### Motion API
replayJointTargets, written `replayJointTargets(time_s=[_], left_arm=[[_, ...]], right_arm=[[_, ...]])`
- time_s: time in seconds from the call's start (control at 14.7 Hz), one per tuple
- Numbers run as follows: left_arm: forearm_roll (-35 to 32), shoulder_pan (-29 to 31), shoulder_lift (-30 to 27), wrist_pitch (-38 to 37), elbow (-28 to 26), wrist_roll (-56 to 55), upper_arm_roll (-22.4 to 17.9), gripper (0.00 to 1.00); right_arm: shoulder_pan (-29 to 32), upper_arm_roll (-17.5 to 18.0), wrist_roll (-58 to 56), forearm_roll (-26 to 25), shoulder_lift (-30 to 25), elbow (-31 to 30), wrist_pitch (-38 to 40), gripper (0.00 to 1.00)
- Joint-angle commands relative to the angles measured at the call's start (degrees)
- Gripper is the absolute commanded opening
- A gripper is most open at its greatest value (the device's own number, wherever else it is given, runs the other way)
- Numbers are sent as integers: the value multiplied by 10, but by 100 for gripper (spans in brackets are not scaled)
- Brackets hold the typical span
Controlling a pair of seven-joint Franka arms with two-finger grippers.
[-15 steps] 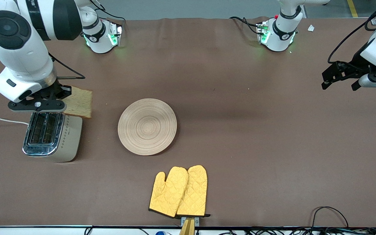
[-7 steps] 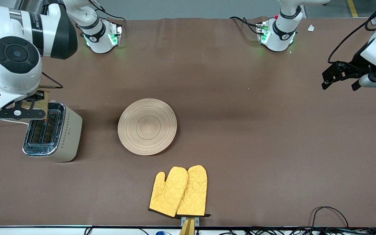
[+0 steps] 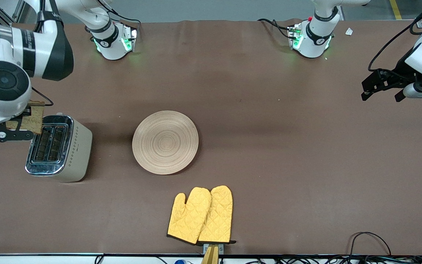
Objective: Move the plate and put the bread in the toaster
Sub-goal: 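Lower the bread into the toaster slot with the right gripper, then push the bread down into the slot and open the right gripper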
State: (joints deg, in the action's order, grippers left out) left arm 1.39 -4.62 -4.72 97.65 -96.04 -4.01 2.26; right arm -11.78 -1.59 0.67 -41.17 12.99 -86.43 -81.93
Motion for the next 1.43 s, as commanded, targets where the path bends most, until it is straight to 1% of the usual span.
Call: replayJointTargets(time_s=[0.0, 0.14, 0.27, 0.68, 0.89, 1.36], left_arm=[[1, 1, 3, 1, 8, 9, -1, 100], [0, 2, 3, 1, 8, 9, -1, 100], [1, 1, 3, 0, 8, 9, -1, 100], [1, 2, 3, 0, 8, 10, -2, 100], [0, 2, 3, 0, 8, 10, -2, 100], [0, 2, 3, 0, 8, 10, -4, 100]], right_arm=[[7, 6, -5, -19, 23, 7, 3, 0], [9, 6, -3, -33, 41, 7, -9, 0], [18, 6, 1, -32, 56, 7, -30, 0], [19, 6, 11, -34, 84, 7, -75, 0], [15, 6, 39, -35, 99, 7, -88, 0], [19, 6, 58, -36, 124, 7, -118, 0]])
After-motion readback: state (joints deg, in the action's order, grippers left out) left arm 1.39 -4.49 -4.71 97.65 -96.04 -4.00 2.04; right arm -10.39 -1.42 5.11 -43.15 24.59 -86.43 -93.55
